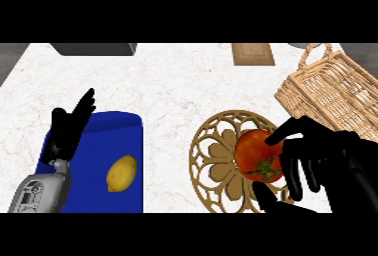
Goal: Pick the tomato from the placemat and place it in the basket
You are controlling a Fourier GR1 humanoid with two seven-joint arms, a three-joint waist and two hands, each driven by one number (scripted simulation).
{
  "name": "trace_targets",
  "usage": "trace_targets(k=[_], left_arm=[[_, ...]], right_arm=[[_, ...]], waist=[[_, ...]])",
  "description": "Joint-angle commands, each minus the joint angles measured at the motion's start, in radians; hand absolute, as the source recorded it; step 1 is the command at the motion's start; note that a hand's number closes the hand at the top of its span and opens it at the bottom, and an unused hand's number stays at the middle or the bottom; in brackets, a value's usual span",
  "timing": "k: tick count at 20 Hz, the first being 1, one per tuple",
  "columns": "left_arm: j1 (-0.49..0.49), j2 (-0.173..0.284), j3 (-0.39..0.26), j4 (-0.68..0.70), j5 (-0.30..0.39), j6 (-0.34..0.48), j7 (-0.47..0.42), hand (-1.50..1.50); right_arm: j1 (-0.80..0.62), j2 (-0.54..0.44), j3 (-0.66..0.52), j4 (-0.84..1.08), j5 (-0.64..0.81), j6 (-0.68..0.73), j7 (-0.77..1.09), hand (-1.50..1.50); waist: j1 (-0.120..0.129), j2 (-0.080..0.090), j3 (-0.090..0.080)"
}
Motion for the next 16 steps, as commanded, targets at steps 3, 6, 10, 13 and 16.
trace_targets(k=[3, 6, 10, 13, 16], left_arm=[[0.002, 0.004, 0.003, 0.003, 0.0, -0.003, 0.005, 0.0], [-0.016, -0.021, -0.016, -0.013, -0.021, 0.026, 0.033, 0.0], [-0.021, 0.009, 0.015, 0.031, 0.002, -0.003, -0.018, 0.0], [-0.017, -0.029, -0.016, -0.001, -0.03, 0.039, 0.003, 0.0], [-0.023, -0.015, -0.007, -0.032, -0.009, 0.015, 0.042, 0.0]], right_arm=[[-0.288, -0.124, -0.324, 0.019, -0.136, 0.259, 0.048, 1.5], [-0.383, -0.232, -0.447, 0.168, -0.177, 0.331, 0.004, 1.5], [-0.431, -0.397, -0.632, 0.343, -0.287, 0.366, -0.114, 1.5], [-0.409, -0.564, -0.733, 0.46, -0.317, 0.38, -0.253, 1.5], [-0.37, -0.614, -0.711, 0.607, -0.256, 0.232, -0.417, 1.5]], waist=[[-0.005, 0.0, 0.001], [-0.005, 0.001, 0.002], [-0.006, 0.004, 0.003], [-0.007, 0.005, 0.004], [0.009, 0.007, 0.004]])
